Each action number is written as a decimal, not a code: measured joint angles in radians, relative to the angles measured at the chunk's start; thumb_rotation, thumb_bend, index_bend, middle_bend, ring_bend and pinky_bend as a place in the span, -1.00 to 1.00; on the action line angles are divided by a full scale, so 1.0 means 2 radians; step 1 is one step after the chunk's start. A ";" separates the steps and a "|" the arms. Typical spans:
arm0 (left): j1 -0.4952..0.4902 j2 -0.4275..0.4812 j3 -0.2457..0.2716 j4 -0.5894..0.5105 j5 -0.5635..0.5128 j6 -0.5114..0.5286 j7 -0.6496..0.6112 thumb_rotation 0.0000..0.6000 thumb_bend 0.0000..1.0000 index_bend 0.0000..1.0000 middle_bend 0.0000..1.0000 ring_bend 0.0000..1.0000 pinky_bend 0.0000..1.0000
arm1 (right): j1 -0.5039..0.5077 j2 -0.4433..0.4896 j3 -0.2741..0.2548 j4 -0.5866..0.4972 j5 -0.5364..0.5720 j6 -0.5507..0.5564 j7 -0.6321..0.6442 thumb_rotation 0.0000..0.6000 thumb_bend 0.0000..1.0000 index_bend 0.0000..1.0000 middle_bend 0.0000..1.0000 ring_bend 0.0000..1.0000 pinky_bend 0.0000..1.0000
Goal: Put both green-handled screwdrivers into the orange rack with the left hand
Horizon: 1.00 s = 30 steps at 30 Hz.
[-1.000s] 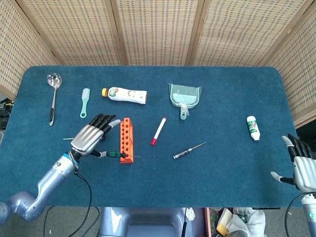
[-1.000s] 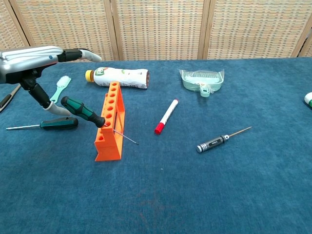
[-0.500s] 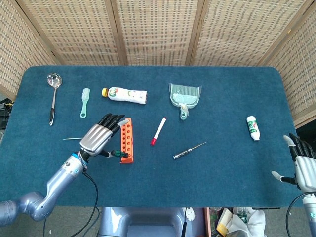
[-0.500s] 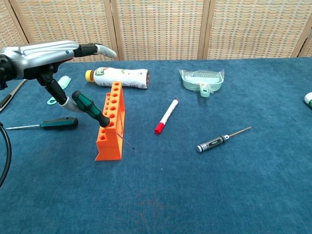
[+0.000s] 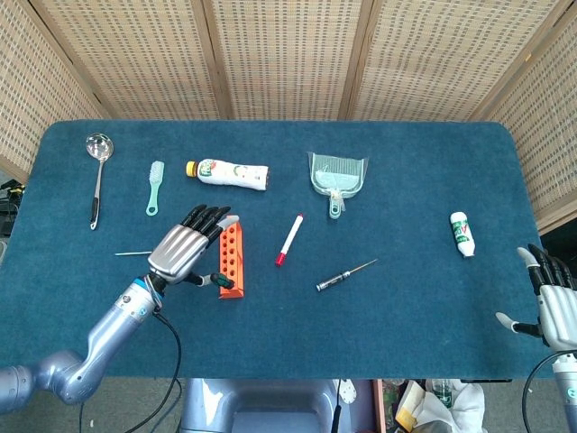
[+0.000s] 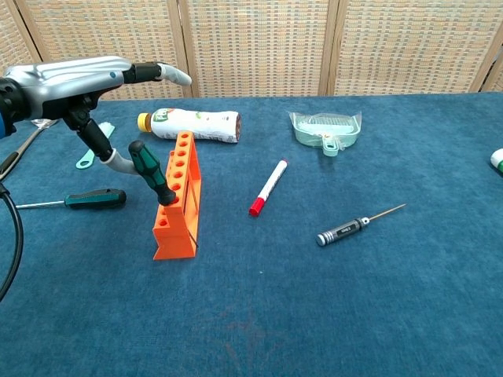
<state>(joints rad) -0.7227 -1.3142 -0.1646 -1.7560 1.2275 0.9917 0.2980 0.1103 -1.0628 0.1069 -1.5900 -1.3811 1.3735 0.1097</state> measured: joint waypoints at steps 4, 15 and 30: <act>-0.004 0.000 -0.002 -0.004 -0.004 -0.002 0.003 1.00 -1.00 -1.00 -1.00 -1.00 -1.00 | 0.000 0.000 0.000 0.000 0.000 0.000 0.000 1.00 -1.00 -1.00 -1.00 -1.00 -1.00; -0.018 -0.005 -0.010 -0.020 -0.031 -0.004 0.025 1.00 -1.00 -1.00 -1.00 -1.00 -1.00 | 0.000 0.000 0.000 0.001 0.001 -0.001 0.002 1.00 -1.00 -1.00 -1.00 -1.00 -1.00; 0.007 0.057 -0.010 -0.029 -0.021 0.020 -0.017 1.00 -1.00 -1.00 -1.00 -1.00 -1.00 | 0.000 0.001 0.000 0.000 0.001 -0.002 0.003 1.00 -1.00 -1.00 -1.00 -1.00 -1.00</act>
<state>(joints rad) -0.7095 -1.2008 -0.1856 -1.8131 1.1855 1.0308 0.2642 0.1110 -1.0609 0.1078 -1.5893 -1.3785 1.3704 0.1160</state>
